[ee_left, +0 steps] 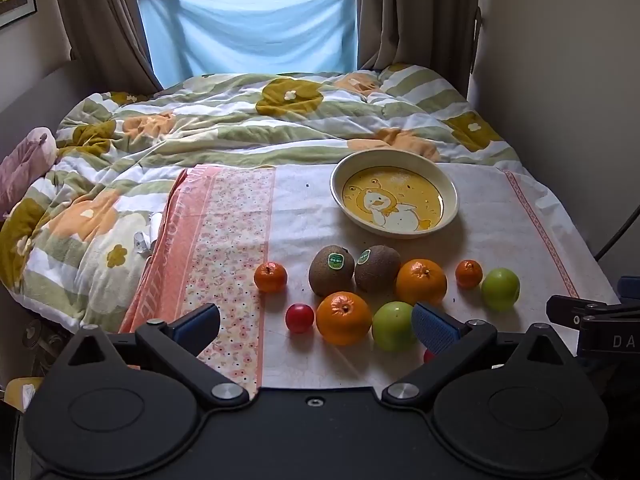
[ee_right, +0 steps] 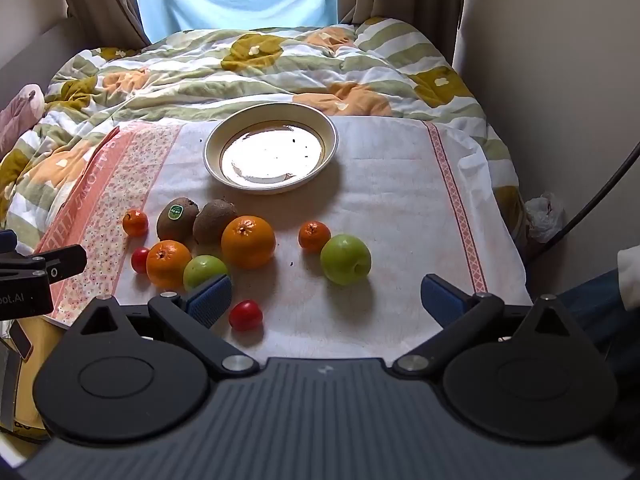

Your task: Organize fruits

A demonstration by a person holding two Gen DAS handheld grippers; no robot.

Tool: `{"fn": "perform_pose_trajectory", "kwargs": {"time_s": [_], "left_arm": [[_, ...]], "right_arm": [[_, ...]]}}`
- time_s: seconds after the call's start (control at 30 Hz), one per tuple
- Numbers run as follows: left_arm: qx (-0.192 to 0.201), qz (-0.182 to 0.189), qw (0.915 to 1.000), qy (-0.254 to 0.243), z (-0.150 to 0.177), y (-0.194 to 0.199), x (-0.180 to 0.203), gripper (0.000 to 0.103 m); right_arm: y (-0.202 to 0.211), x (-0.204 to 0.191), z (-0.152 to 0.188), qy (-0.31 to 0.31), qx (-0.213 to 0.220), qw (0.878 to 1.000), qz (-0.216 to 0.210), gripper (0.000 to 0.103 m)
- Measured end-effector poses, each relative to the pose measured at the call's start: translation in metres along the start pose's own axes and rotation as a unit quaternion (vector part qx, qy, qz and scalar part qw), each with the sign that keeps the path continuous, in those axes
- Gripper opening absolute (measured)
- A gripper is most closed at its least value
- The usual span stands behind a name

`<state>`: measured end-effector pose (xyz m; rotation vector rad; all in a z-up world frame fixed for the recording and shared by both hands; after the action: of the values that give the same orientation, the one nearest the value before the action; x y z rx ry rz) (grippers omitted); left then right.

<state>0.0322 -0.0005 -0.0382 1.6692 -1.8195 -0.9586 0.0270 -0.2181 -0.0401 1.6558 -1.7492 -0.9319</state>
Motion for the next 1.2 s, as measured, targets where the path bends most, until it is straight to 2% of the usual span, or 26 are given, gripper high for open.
{"fn": "perform_pose_trajectory", "kwargs": {"time_s": [0.17, 1.2], "left_arm": [[0.0, -0.008, 0.9999, -0.006, -0.001, -0.0018, 0.003, 0.103], [0.013, -0.002, 0.9999, -0.003, -0.0033, 0.0058, 0.0015, 0.103]], "right_arm": [[-0.0004, 0.0003, -0.0002, 0.0, 0.001, 1.0, 0.002, 0.103], [-0.0004, -0.0025, 0.0003, 0.0, 0.001, 1.0, 0.0, 0.103]]}}
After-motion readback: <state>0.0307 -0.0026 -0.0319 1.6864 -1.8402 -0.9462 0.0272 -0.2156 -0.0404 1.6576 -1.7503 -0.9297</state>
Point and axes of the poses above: each gripper's, at about its wrist camera, not at the fingertips, and y roughly against the way its jaws point, x to its right, z to its underside, the point moved 5 cm from there along -y, roughly the way its jaws point, and after that the axes turned 5 degrees about -y, right-handed, at the moved point
